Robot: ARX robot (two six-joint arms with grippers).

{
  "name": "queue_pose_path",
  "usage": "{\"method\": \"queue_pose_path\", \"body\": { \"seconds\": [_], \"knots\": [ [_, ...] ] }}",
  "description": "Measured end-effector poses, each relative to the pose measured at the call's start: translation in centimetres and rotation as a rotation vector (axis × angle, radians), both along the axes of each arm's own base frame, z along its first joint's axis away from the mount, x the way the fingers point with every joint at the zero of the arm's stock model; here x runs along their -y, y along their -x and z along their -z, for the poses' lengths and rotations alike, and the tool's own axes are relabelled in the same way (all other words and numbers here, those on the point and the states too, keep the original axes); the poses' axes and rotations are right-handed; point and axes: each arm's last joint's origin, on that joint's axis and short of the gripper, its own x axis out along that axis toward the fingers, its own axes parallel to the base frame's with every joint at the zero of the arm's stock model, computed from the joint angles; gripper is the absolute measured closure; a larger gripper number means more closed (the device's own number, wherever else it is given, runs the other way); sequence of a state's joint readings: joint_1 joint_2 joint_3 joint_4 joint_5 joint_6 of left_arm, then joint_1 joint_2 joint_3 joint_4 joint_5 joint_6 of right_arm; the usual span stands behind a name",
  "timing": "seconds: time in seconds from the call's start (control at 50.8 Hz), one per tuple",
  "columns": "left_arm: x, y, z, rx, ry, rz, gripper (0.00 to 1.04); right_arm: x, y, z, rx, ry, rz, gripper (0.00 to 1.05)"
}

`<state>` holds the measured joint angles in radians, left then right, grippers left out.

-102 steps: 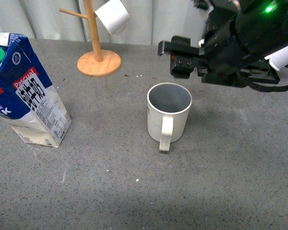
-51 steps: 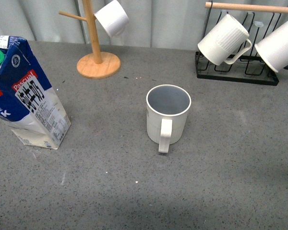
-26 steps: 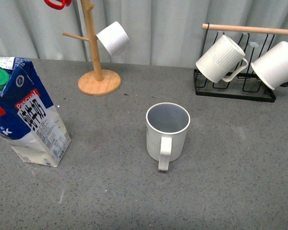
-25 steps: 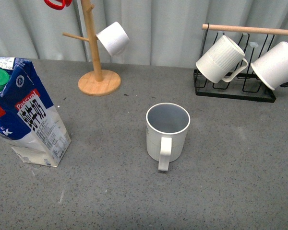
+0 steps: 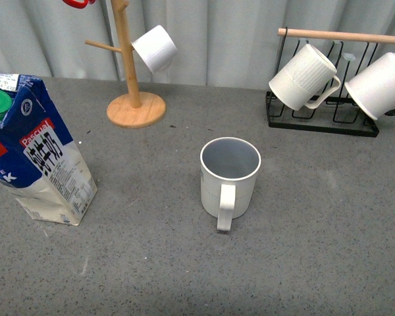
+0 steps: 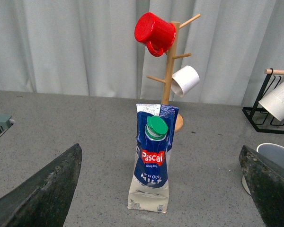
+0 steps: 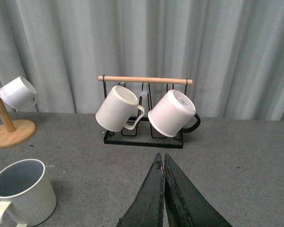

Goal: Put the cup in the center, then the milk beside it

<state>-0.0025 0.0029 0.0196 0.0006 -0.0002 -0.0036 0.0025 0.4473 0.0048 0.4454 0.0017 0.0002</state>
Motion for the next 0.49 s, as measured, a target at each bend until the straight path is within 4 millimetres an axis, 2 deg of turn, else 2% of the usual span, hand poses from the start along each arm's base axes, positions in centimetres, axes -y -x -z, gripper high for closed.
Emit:
{"method": "queue_pose_path", "body": {
  "seconds": [0.492],
  "knots": [
    [0.0, 0.0, 0.0, 0.000, 0.000, 0.000, 0.07, 0.0, 1.3, -0.1, 0.006, 0.000, 0.000, 1.04]
  ]
}}
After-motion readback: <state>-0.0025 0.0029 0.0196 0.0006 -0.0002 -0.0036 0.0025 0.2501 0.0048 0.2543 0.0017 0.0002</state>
